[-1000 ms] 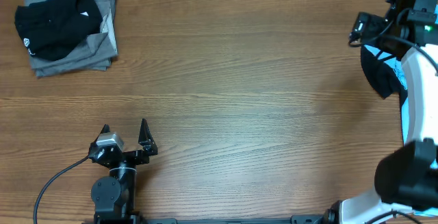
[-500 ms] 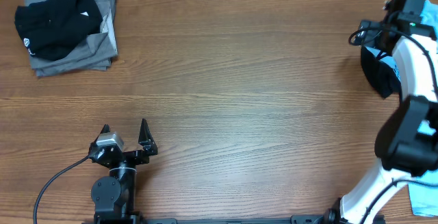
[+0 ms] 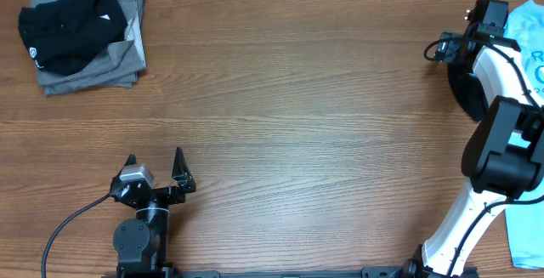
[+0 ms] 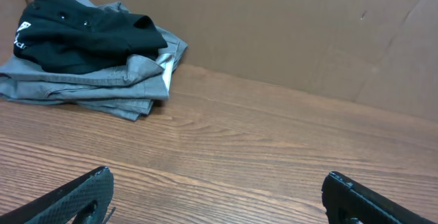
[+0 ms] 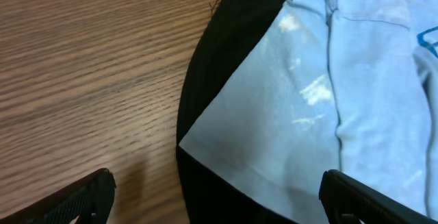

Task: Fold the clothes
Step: 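Reach the right gripper to the light-blue T-shirt at the right edge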

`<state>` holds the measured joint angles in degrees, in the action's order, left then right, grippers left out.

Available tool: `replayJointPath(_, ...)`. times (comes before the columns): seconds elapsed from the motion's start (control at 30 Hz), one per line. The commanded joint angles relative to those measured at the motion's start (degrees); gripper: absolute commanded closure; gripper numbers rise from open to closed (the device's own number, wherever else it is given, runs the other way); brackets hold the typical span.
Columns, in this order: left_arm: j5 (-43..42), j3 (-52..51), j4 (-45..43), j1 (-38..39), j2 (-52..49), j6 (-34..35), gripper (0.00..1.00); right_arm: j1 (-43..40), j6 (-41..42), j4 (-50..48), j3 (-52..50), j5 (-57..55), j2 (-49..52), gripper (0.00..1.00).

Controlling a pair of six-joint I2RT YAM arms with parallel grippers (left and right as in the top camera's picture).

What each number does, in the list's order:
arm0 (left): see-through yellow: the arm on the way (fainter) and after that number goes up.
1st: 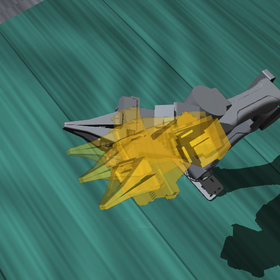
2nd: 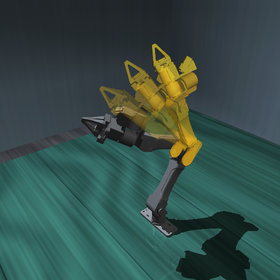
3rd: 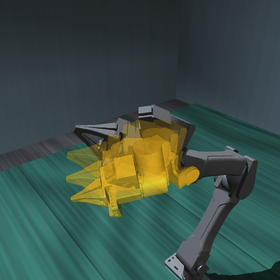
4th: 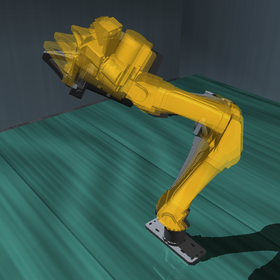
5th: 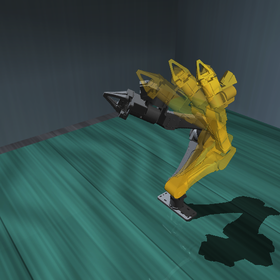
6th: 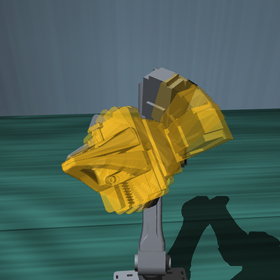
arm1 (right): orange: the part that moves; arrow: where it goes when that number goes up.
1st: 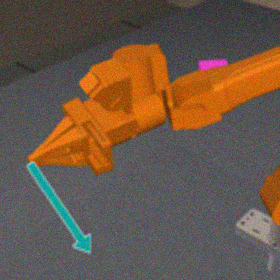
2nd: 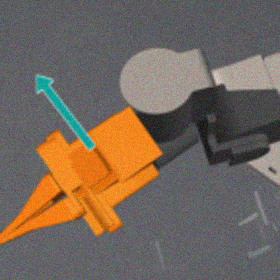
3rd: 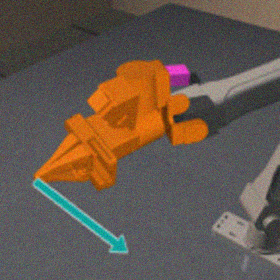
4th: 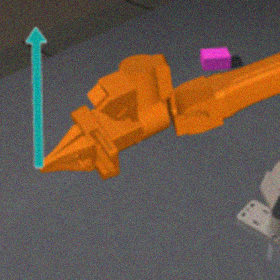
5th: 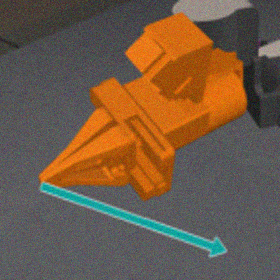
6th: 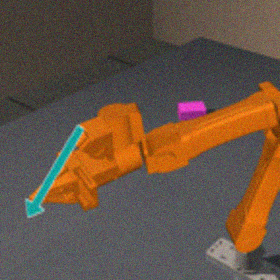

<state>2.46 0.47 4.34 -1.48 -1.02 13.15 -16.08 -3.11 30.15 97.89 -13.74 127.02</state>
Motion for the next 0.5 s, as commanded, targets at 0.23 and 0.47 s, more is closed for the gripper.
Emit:
replayJointPath(0.23, 0.9, -0.2, -0.2, 0.4, 0.3, -1.4, 0.00, 0.1, -0.1, -3.9, 1.2, -0.8, 3.6, 0.15)
replayJointPath(0.47, 0.9, -0.2, -0.2, 0.4, 0.3, -1.4, 0.00, 0.1, -0.1, -5.2, 1.1, -0.8, 5.6, 0.16)
